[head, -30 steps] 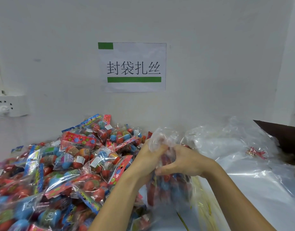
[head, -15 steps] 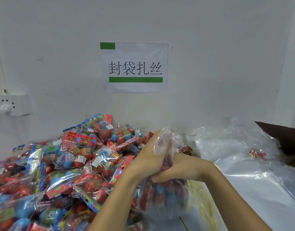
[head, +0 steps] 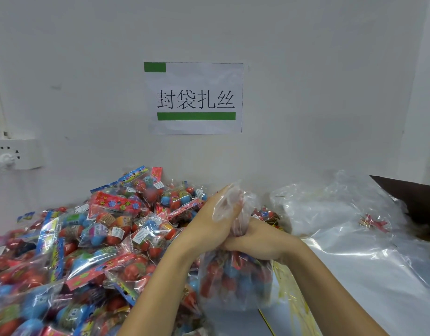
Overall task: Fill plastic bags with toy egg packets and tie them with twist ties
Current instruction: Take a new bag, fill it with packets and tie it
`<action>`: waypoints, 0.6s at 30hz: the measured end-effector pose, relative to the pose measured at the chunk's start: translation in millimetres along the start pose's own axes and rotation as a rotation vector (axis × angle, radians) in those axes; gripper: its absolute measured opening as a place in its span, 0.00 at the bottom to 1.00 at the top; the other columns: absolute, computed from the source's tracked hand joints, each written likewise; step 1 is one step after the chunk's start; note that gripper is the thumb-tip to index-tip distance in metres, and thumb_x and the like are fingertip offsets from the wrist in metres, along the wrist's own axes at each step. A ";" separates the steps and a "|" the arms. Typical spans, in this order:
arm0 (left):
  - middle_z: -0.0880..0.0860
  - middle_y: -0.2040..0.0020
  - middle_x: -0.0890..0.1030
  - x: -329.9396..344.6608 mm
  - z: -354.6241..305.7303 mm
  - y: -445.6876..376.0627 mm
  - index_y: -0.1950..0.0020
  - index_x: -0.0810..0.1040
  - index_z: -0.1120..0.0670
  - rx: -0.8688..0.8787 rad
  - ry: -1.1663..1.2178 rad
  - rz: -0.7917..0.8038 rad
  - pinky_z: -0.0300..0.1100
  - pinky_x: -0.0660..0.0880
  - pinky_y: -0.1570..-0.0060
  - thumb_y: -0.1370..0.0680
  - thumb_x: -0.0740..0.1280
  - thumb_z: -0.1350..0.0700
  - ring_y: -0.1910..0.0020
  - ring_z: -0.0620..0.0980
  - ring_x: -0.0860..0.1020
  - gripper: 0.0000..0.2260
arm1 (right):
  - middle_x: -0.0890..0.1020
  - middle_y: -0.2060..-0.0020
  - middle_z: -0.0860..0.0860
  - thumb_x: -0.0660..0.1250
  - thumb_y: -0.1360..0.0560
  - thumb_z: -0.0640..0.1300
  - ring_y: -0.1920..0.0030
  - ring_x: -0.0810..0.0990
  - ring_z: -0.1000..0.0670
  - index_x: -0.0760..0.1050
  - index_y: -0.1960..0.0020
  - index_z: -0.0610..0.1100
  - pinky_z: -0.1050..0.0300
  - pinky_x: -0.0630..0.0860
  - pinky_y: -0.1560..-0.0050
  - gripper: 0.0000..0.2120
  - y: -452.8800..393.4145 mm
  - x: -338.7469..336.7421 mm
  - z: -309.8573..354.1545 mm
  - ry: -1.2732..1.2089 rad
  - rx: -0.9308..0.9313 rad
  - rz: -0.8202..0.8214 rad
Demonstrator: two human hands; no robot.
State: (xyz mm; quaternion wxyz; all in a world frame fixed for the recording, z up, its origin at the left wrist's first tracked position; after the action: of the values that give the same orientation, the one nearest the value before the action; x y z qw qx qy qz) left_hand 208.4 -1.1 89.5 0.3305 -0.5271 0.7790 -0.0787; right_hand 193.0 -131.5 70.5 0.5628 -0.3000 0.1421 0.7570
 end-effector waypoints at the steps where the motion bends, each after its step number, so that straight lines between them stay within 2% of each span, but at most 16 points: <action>1: 0.21 0.52 0.75 -0.6 2.1 -0.3 0.44 0.71 0.32 -0.001 0.012 -0.006 0.17 0.66 0.52 0.16 0.59 0.45 0.49 0.19 0.72 0.06 | 0.84 0.50 0.37 0.67 0.26 0.39 0.45 0.82 0.37 0.81 0.47 0.38 0.37 0.77 0.38 0.10 -0.3 0.7 0.9 -0.007 0.005 -0.008; 2: 0.23 0.50 0.76 -0.8 3.8 -0.5 0.42 0.73 0.33 -0.004 0.027 -0.008 0.18 0.67 0.52 0.16 0.59 0.45 0.48 0.21 0.73 0.07 | 0.83 0.49 0.35 0.65 0.26 0.39 0.44 0.81 0.35 0.80 0.47 0.37 0.36 0.76 0.38 0.11 -0.8 0.8 1.2 -0.019 0.006 -0.013; 4: 0.25 0.47 0.77 0.1 8.5 -1.8 0.36 0.73 0.36 -0.011 0.051 -0.012 0.17 0.67 0.52 0.16 0.59 0.45 0.45 0.22 0.72 0.10 | 0.85 0.51 0.41 0.62 0.24 0.38 0.48 0.84 0.43 0.81 0.48 0.39 0.43 0.79 0.43 0.10 -1.3 1.9 1.1 -0.044 -0.018 -0.024; 5: 0.23 0.49 0.76 0.5 10.3 -2.5 0.38 0.73 0.35 -0.015 0.053 -0.014 0.16 0.66 0.53 0.16 0.58 0.46 0.46 0.19 0.71 0.09 | 0.86 0.53 0.45 0.61 0.23 0.37 0.51 0.84 0.47 0.81 0.49 0.41 0.49 0.80 0.48 0.10 -0.8 2.6 2.2 -0.050 -0.024 -0.029; 6: 0.21 0.50 0.76 0.4 10.3 -2.5 0.41 0.72 0.33 -0.023 0.053 -0.019 0.16 0.66 0.54 0.16 0.58 0.45 0.48 0.18 0.70 0.07 | 0.86 0.54 0.45 0.60 0.22 0.37 0.52 0.84 0.48 0.81 0.49 0.41 0.49 0.80 0.50 0.11 -1.0 3.4 2.0 -0.050 -0.025 -0.041; 7: 0.22 0.50 0.76 -0.3 9.9 -2.2 0.42 0.72 0.32 -0.034 0.055 -0.025 0.17 0.67 0.53 0.17 0.59 0.44 0.47 0.18 0.71 0.06 | 0.85 0.51 0.42 0.59 0.21 0.37 0.49 0.84 0.44 0.81 0.47 0.41 0.45 0.80 0.46 0.11 -2.2 4.1 -0.1 -0.048 -0.019 -0.057; 8: 0.26 0.46 0.77 -1.2 10.0 -2.1 0.40 0.72 0.32 -0.039 0.056 -0.023 0.20 0.69 0.49 0.19 0.59 0.41 0.44 0.21 0.72 0.08 | 0.84 0.48 0.38 0.59 0.21 0.37 0.45 0.82 0.39 0.80 0.45 0.40 0.40 0.78 0.41 0.11 -3.2 4.7 -2.0 -0.057 -0.009 -0.061; 10: 0.34 0.40 0.79 -2.8 11.9 -1.6 0.33 0.73 0.38 -0.023 0.063 -0.021 0.29 0.72 0.42 0.23 0.60 0.35 0.40 0.31 0.75 0.20 | 0.82 0.46 0.34 0.59 0.20 0.37 0.44 0.81 0.36 0.79 0.45 0.39 0.35 0.75 0.37 0.11 -4.3 6.7 -3.3 -0.095 0.005 -0.050; 11: 0.35 0.42 0.80 -3.9 12.5 -0.6 0.34 0.74 0.38 -0.037 0.075 -0.025 0.29 0.74 0.45 0.24 0.60 0.34 0.43 0.32 0.78 0.21 | 0.82 0.48 0.34 0.59 0.21 0.37 0.47 0.82 0.38 0.80 0.47 0.39 0.36 0.76 0.39 0.11 -4.6 7.2 -3.1 -0.112 0.003 -0.052; 12: 0.34 0.47 0.82 -5.7 13.5 0.3 0.37 0.75 0.37 -0.041 0.081 -0.032 0.28 0.76 0.52 0.24 0.60 0.33 0.51 0.33 0.80 0.18 | 0.83 0.51 0.36 0.59 0.22 0.37 0.51 0.82 0.42 0.81 0.51 0.41 0.39 0.77 0.43 0.12 -4.3 7.1 -1.7 -0.120 -0.006 -0.058; 13: 0.35 0.52 0.82 -7.3 13.7 0.9 0.42 0.76 0.36 -0.036 0.078 -0.037 0.29 0.77 0.60 0.23 0.60 0.33 0.59 0.36 0.82 0.14 | 0.84 0.56 0.39 0.59 0.24 0.38 0.56 0.81 0.45 0.82 0.56 0.45 0.43 0.78 0.49 0.13 -3.8 7.0 0.1 -0.121 -0.013 -0.066; 14: 0.38 0.54 0.83 -8.3 14.5 0.5 0.46 0.76 0.36 -0.034 0.074 -0.039 0.31 0.78 0.63 0.22 0.60 0.34 0.63 0.40 0.82 0.12 | 0.83 0.61 0.44 0.59 0.27 0.40 0.60 0.79 0.48 0.81 0.62 0.48 0.48 0.76 0.57 0.13 -3.1 6.9 2.2 -0.113 -0.016 -0.070; 15: 0.41 0.52 0.83 -8.8 14.3 -0.1 0.47 0.76 0.36 -0.027 0.074 -0.039 0.33 0.79 0.60 0.21 0.59 0.35 0.60 0.43 0.83 0.10 | 0.81 0.65 0.46 0.59 0.30 0.43 0.64 0.77 0.49 0.79 0.66 0.49 0.52 0.74 0.62 0.12 -2.6 6.3 3.8 -0.112 -0.011 -0.069; 16: 0.43 0.50 0.83 -9.0 14.1 -1.0 0.46 0.77 0.37 -0.021 0.076 -0.030 0.36 0.80 0.53 0.20 0.59 0.36 0.53 0.43 0.83 0.10 | 0.78 0.67 0.47 0.60 0.32 0.45 0.66 0.76 0.49 0.77 0.68 0.49 0.56 0.71 0.66 0.10 -2.7 5.2 3.3 -0.116 -0.001 -0.070; 18: 0.44 0.44 0.82 -9.3 14.2 -2.2 0.38 0.76 0.41 -0.021 0.076 -0.011 0.43 0.78 0.42 0.19 0.59 0.37 0.43 0.41 0.80 0.15 | 0.77 0.69 0.49 0.61 0.33 0.47 0.68 0.78 0.52 0.75 0.66 0.48 0.60 0.70 0.68 0.07 -2.5 4.5 2.0 -0.131 0.010 -0.050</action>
State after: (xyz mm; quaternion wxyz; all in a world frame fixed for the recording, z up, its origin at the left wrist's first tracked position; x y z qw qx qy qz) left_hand 220.6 9.2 83.6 0.2945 -0.5314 0.7889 -0.0923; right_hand 193.9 -126.1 69.6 0.5910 -0.2506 0.1013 0.7600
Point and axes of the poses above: each hand's wrist, its own y-axis away from the middle knuckle, its own x-axis out of the palm, z = x × y, the point moved 2 cm from there along -y, towards the middle knuckle
